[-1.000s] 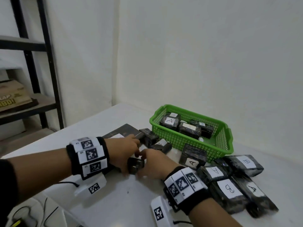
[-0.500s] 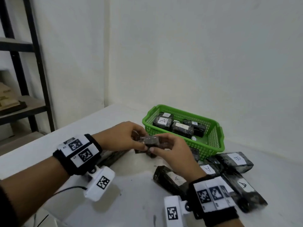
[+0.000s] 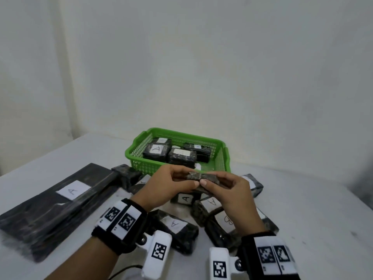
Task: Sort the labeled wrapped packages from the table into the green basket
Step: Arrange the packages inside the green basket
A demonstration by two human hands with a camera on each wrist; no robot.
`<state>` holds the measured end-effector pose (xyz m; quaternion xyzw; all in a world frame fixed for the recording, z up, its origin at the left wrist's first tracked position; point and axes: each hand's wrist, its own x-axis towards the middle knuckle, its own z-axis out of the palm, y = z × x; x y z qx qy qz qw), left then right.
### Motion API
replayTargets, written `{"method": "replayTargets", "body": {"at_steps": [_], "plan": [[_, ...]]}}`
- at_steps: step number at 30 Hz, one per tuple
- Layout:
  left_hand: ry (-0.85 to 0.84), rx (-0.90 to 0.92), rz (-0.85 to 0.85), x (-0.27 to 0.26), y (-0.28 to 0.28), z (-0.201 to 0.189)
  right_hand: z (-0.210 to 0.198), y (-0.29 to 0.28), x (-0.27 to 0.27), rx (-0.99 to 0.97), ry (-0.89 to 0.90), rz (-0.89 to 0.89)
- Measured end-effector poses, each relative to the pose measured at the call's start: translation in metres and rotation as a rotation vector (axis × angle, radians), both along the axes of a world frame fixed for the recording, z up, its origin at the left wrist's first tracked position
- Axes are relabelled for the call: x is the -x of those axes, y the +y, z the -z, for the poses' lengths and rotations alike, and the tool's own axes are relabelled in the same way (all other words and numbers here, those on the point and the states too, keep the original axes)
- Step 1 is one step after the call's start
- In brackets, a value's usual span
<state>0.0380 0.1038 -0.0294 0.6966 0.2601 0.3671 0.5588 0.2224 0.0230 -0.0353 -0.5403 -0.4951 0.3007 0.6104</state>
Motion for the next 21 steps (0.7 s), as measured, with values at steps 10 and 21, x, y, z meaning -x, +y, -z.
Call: {"method": "replayTargets", "body": {"at_steps": [10,21], "plan": [[-0.085,0.080,0.015,-0.024,0.008,0.016,0.011,0.001,-0.028,0.051,0.110,-0.014],[-0.147,0.098,-0.048,-0.025,0.005,0.024,0.017,0.000,-0.026,0.042,0.139,-0.056]]}}
